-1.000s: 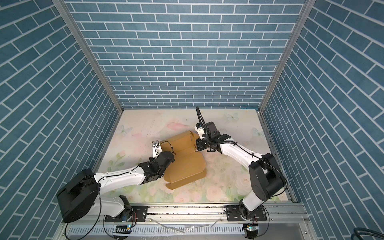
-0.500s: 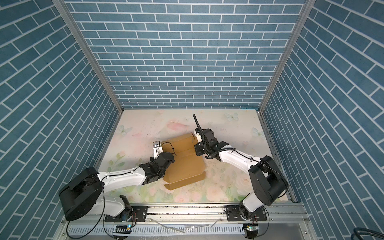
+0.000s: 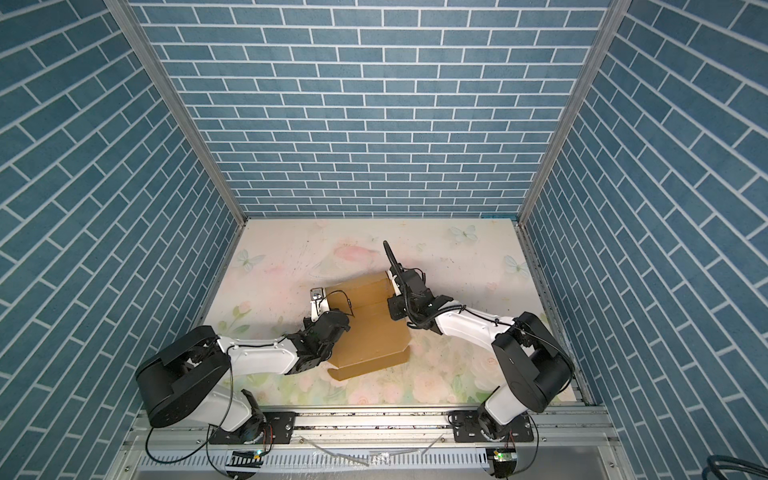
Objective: Fold the paper box
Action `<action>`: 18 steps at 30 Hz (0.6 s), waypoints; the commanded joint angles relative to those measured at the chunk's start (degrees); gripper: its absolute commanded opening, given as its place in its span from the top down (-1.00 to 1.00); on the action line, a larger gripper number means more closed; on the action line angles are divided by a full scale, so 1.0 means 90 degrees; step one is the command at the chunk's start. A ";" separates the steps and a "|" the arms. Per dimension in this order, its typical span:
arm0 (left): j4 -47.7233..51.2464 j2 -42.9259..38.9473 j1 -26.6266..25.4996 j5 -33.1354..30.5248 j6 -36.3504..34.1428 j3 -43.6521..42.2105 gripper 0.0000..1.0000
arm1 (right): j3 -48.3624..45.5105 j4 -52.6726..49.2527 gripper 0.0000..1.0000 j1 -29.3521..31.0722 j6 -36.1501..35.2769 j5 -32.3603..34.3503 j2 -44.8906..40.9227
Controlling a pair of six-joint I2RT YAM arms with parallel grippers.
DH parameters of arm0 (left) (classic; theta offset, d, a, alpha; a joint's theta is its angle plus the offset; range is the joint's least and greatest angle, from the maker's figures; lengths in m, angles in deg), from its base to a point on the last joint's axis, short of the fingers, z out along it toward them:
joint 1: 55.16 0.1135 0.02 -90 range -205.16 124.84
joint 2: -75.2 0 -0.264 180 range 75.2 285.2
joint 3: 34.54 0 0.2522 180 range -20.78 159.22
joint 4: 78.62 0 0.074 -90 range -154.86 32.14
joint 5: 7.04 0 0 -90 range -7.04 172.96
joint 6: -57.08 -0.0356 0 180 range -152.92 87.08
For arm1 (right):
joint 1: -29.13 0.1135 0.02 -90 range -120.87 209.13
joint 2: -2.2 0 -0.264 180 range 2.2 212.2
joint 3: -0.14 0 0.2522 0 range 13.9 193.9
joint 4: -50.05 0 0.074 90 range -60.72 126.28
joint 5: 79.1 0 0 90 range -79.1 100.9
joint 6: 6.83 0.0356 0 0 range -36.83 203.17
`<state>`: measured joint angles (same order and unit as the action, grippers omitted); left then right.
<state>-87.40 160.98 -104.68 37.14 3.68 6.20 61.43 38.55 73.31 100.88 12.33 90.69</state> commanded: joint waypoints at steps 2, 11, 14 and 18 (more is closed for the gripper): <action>-0.0422 0.0064 -0.0055 -0.0016 -0.0060 -0.0153 0.97 | -0.0376 0.0310 0.91 0.0253 0.0195 0.0147 -0.0045; -0.0638 0.0035 -0.0064 0.0021 -0.0083 -0.0412 0.98 | -0.0676 0.0649 0.90 0.0375 0.0348 0.0380 0.0012; -0.0688 0.0000 -0.0076 0.0050 -0.0075 -0.0518 0.99 | -0.0662 0.0672 0.90 0.0404 0.0365 0.0425 0.0074; -0.0853 0.0013 -0.0113 0.0087 -0.0184 -0.0629 0.99 | -0.0662 0.0745 0.86 0.0409 0.0419 0.0471 0.0142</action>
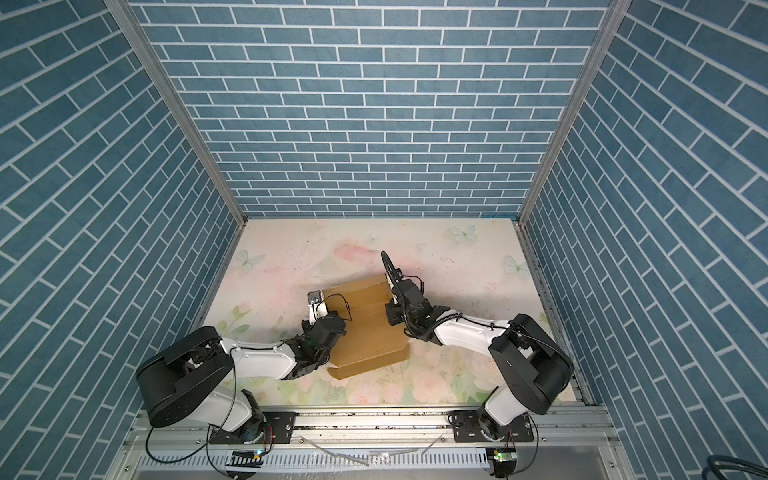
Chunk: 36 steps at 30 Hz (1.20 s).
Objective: Fold the paper box
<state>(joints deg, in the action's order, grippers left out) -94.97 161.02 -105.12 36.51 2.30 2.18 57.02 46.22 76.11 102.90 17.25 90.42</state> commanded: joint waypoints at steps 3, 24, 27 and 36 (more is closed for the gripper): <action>-0.0120 0.0067 -0.0093 0.0226 -0.0109 -0.0237 1.00 | -0.0161 -0.0113 0.82 0.0106 0.0229 -0.0046 0.0169; -0.0014 0.0483 -0.0309 0.0172 -0.0194 -0.0194 1.00 | -0.0401 0.0015 0.34 0.0104 0.0298 0.0037 -0.0184; -0.0004 0.0474 -0.0309 0.0162 -0.0205 -0.0223 1.00 | -0.0424 -0.0057 0.28 0.0087 0.0289 0.0070 -0.0255; 0.0061 0.0482 -0.0309 0.0152 -0.0270 -0.0217 1.00 | -0.0537 -0.0200 0.14 0.0064 0.0265 0.0193 -0.0462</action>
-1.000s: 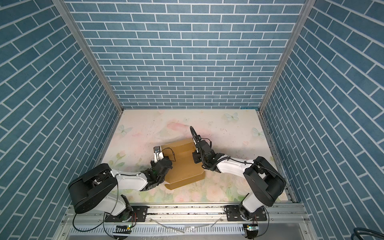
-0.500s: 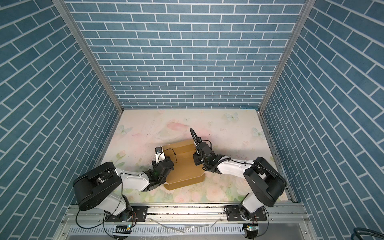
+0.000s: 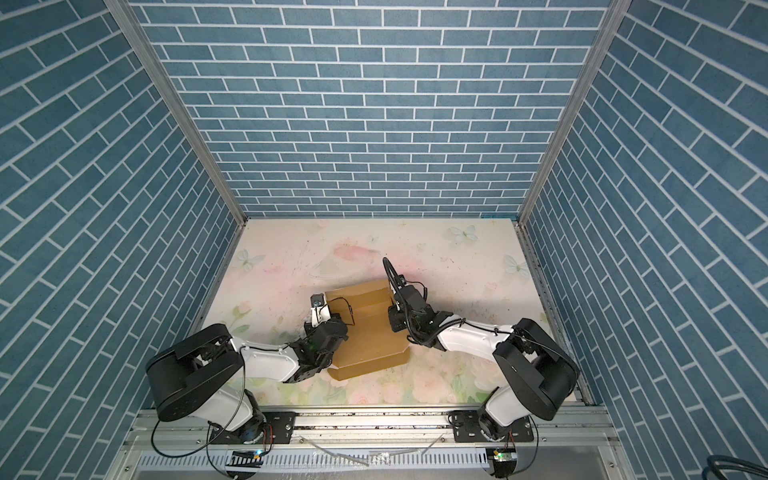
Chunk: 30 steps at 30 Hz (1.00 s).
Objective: Fold the paper box
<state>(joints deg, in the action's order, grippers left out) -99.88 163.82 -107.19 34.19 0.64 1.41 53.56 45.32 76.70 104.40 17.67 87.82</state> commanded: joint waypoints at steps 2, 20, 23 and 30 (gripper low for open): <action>0.0611 0.0173 -0.0078 0.0410 -0.0087 -0.0128 1.00 | -0.0175 -0.0128 0.11 -0.0011 0.0101 0.0132 -0.0232; 0.0776 0.0114 -0.0078 0.0380 -0.0058 -0.0156 1.00 | -0.0440 -0.1532 0.03 -0.0022 -0.0104 0.0052 -0.2248; 0.0738 0.0134 -0.0078 0.0366 -0.0049 -0.0192 1.00 | -0.0514 -0.1681 0.01 -0.0128 -0.0179 0.0239 -0.2484; 0.0705 0.0114 -0.0078 0.0364 -0.0031 -0.0262 1.00 | -0.0593 -0.1171 0.03 -0.0811 -0.0320 -0.0263 -0.2112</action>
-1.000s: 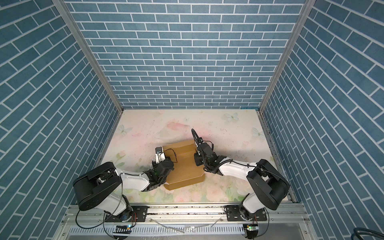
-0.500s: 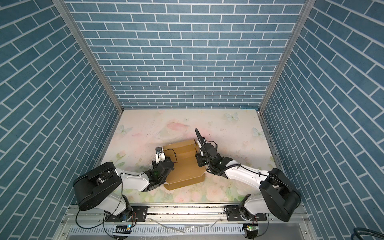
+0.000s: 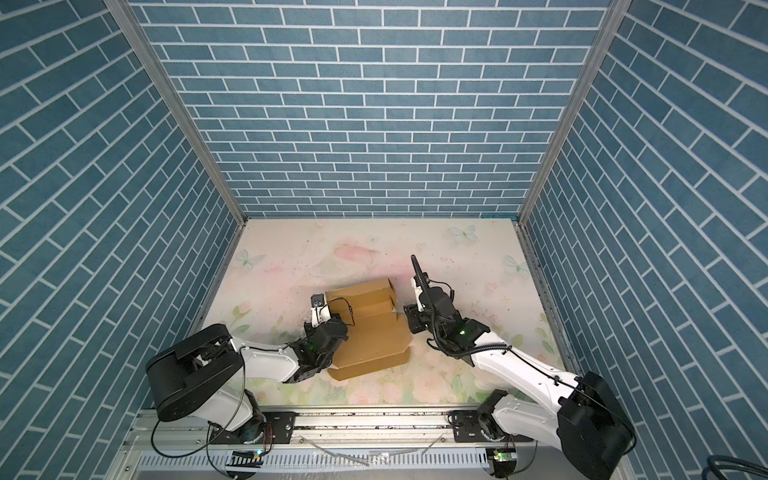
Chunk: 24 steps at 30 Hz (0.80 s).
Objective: Fold the paper box
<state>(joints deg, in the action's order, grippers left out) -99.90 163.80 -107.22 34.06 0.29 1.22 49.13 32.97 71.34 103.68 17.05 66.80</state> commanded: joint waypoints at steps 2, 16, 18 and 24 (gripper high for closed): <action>0.0713 0.0107 -0.0071 0.0389 -0.0011 -0.0249 1.00 | -0.0036 0.0404 0.04 -0.0373 -0.0301 -0.0365 0.0512; 0.0715 0.0156 -0.0076 0.0385 -0.0080 -0.0293 1.00 | 0.0698 0.0828 0.07 -0.0481 -0.0743 -0.1205 0.1764; 0.0701 0.0144 -0.0076 0.0385 -0.0131 -0.0303 1.00 | 0.0787 0.0831 0.07 -0.0480 -0.0797 -0.1457 0.1838; 0.0691 0.0163 -0.0075 0.0435 -0.0243 -0.0286 1.00 | 0.1088 0.0745 0.08 -0.0453 -0.0954 -0.1777 0.2047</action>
<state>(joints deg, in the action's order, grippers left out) -100.52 163.69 -107.28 34.12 -0.67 0.80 56.30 39.42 67.10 98.09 3.79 84.28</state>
